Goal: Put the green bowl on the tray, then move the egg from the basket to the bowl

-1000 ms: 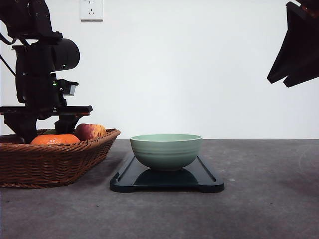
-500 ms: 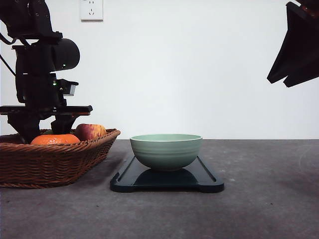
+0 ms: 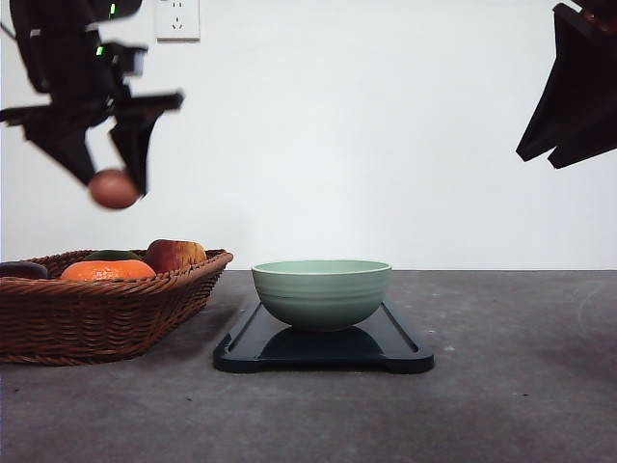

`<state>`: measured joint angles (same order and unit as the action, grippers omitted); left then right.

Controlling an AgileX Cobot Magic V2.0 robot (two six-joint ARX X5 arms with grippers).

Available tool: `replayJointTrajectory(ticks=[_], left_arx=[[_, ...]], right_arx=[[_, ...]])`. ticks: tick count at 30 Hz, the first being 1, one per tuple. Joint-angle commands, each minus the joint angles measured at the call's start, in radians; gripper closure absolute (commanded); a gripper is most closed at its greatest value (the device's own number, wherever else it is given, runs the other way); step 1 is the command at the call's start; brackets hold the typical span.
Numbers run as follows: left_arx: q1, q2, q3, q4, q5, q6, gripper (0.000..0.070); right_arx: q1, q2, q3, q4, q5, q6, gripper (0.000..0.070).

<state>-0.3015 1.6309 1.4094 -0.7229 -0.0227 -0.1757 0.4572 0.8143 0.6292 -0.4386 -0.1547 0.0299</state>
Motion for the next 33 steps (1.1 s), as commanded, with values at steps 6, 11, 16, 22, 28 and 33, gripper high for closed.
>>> replayJointTrajectory(ticks=[6,11,16,22,28,33], left_arx=[[-0.095,-0.003,0.026,0.143,0.108,-0.032,0.0474],[-0.177,0.019,0.026,0.262,0.108,-0.032,0.0474],[-0.244,0.067,0.026,0.349,0.105,-0.032,0.0474],[-0.292,0.16,0.026,0.387,0.1,-0.031,0.0474],[-0.319,0.263,0.026,0.428,0.098,-0.027,0.0474],[-0.333,0.327,0.026,0.442,0.094,-0.022,0.0474]], right_arx=[[0.003,0.008,-0.001,0.019,0.002,-0.004,0.0462],[0.003,0.008,-0.001,0.02,0.002,-0.005,0.0462],[0.003,0.008,-0.001,0.02,0.002,-0.005,0.0462],[0.003,0.008,-0.001,0.019,0.002,-0.005,0.0462],[0.003,0.008,-0.001,0.019,0.002,-0.005,0.0462],[0.003,0.008,-0.001,0.019,0.002,-0.005,0.0462]])
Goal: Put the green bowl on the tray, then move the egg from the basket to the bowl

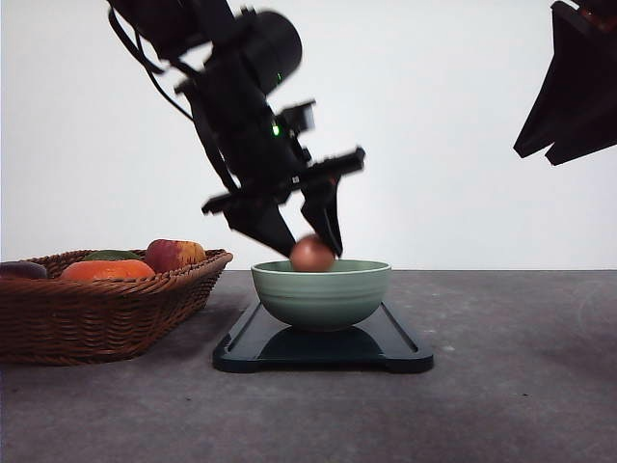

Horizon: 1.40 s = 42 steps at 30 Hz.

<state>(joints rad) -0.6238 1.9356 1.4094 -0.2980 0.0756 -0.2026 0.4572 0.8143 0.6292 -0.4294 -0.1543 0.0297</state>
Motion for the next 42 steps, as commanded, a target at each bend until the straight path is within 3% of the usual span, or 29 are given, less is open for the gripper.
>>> replayJointTrajectory(ticks=[1,16,20,23,28,37,42], left_arx=[[-0.013,0.033,0.026,0.021,-0.009,0.008,0.0474],[-0.039,0.1,0.026,0.052,-0.035,0.01,0.0462],[-0.04,0.1,0.026,0.052,-0.035,0.01,0.034],[-0.04,0.1,0.028,0.05,-0.035,0.01,0.0306],[-0.039,0.1,0.086,-0.044,-0.035,0.01,0.0302],[-0.038,0.093,0.294,-0.313,-0.034,-0.005,0.0304],[-0.031,0.022,0.316,-0.361,-0.035,0.017,0.0305]], right_arx=[[0.003,0.008,-0.001,0.01,0.001,-0.004,0.0462],[0.003,0.008,-0.001,0.009,-0.002,-0.004,0.0462],[0.003,0.008,-0.001,0.009,-0.002,-0.005,0.0462],[0.003,0.008,-0.001,0.009,-0.002,-0.005,0.0462],[0.003,0.008,-0.001,0.01,-0.002,-0.005,0.0462],[0.003,0.008,-0.001,0.009,-0.002,-0.007,0.0462],[0.003,0.008,-0.001,0.009,-0.002,-0.007,0.0462]])
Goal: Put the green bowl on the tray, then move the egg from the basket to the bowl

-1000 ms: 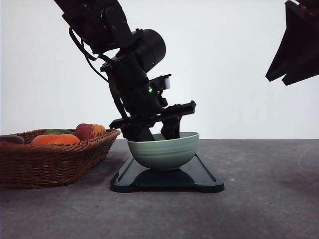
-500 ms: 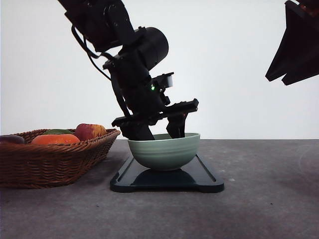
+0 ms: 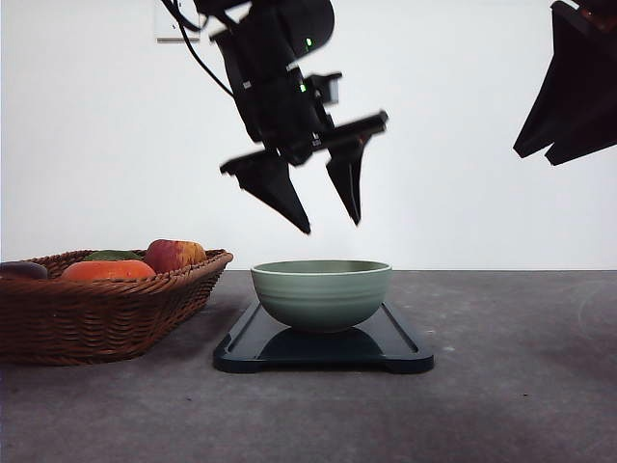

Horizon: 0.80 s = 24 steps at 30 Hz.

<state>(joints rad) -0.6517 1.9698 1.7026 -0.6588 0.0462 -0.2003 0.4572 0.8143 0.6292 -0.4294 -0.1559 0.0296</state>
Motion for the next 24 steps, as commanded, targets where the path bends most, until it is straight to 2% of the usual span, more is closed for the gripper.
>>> replayJointTrajectory(ticks=[1,5,18,24], left_arx=[[-0.002,-0.03,0.019,-0.014,-0.007,0.032,0.0305],[0.011,-0.12,-0.054,-0.044,-0.032,0.086,0.0305],[0.145,-0.605,-0.56,0.108,-0.033,0.076,0.0308],[0.227,-0.85,-0.772,0.13,-0.03,0.074,0.0308]], right_arx=[[0.003,0.008,-0.001,0.009,0.0,-0.007,0.0462],[0.003,0.008,-0.001,0.009,0.0,-0.007,0.0462],[0.003,0.008,-0.001,0.01,0.0,-0.007,0.0462],[0.003,0.008,-0.001,0.01,0.0,-0.007,0.0462]])
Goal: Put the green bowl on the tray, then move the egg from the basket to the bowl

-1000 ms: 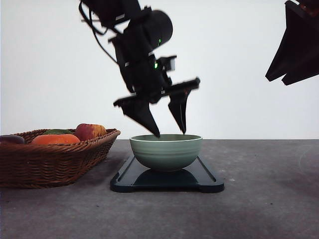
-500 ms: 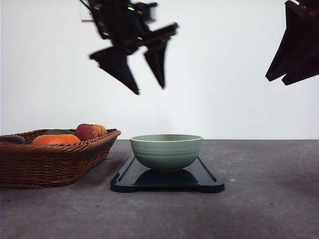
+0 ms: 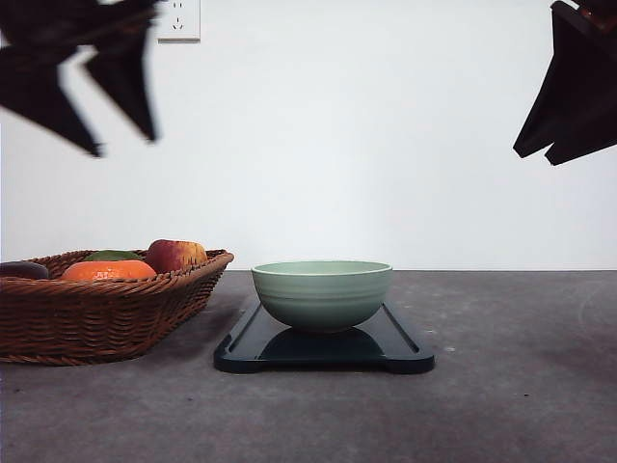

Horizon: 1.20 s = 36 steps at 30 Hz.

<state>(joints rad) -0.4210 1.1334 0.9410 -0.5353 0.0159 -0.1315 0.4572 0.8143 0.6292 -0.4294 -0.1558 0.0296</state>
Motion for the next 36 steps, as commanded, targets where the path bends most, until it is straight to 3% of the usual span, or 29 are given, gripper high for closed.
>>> replayJointTrajectory(ticks=[1,11,22,23,25,26,27,36], left_arx=[[0.005,-0.048,-0.04,0.005,0.001,0.002,0.0308],[0.036,-0.3,-0.244,-0.004,0.015,-0.075,0.0309],[0.035,-0.332,-0.285,-0.073,0.018,-0.09,0.0319],[0.035,-0.332,-0.285,-0.079,0.018,-0.09,0.0364],[0.035,-0.332,-0.285,-0.074,0.018,-0.088,0.0698],[0.035,-0.332,-0.284,-0.066,0.018,-0.092,0.0692],[0.035,-0.332,-0.284,-0.063,0.018,-0.092,0.0695],[0.035,-0.333,-0.284,-0.07,0.018,-0.091,0.07]], right_arx=[[0.003,0.008,-0.001,0.01,0.0,-0.008,0.0462],[0.003,0.008,-0.001,0.01,0.001,-0.008,0.0462],[0.003,0.007,-0.001,0.001,-0.002,-0.004,0.0462],[0.003,0.007,-0.001,0.001,-0.001,-0.004,0.0472],[0.003,0.007,-0.001,0.003,0.0,-0.004,0.0636],[0.003,0.008,-0.001,0.005,-0.001,-0.004,0.0688],[0.003,0.007,-0.001,0.006,-0.001,-0.004,0.0696],[0.003,0.007,-0.001,0.036,-0.001,-0.004,0.0694]])
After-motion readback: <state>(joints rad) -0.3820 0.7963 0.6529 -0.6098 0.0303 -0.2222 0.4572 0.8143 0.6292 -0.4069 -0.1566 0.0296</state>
